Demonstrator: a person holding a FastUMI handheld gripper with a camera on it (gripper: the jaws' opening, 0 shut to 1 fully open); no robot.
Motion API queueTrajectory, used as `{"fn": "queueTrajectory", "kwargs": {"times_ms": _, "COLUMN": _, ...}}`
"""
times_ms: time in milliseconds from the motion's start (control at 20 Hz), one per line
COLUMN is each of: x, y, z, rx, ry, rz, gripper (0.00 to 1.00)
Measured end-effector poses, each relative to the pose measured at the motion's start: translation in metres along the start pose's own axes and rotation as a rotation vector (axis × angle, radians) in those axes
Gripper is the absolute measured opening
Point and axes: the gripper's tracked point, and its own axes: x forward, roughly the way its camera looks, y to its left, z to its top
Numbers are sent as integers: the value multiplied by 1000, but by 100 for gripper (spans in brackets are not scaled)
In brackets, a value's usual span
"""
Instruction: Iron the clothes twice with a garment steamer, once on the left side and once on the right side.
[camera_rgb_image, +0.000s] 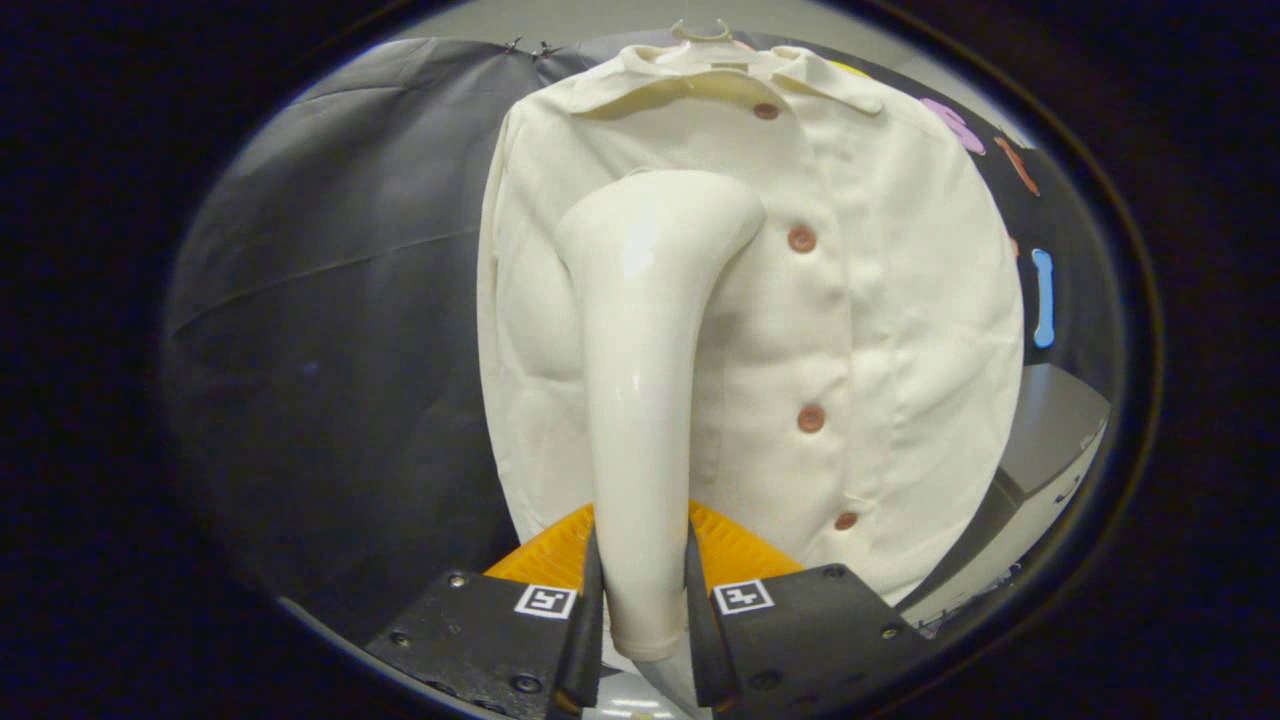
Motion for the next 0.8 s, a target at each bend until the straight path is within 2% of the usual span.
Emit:
{"fn": "queueTrajectory", "kwargs": {"times_ms": 200, "x": 18, "y": 5, "z": -36, "rx": 9, "ry": 68, "rz": 15, "gripper": 36}}
{"fn": "queueTrajectory", "kwargs": {"times_ms": 450, "x": 29, "y": 5, "z": -58, "rx": 5, "ry": 111, "rz": 12, "gripper": 36}}
{"fn": "queueTrajectory", "kwargs": {"times_ms": 800, "x": 23, "y": 8, "z": -111, "rx": -12, "ry": 203, "rz": 20, "gripper": 35}}
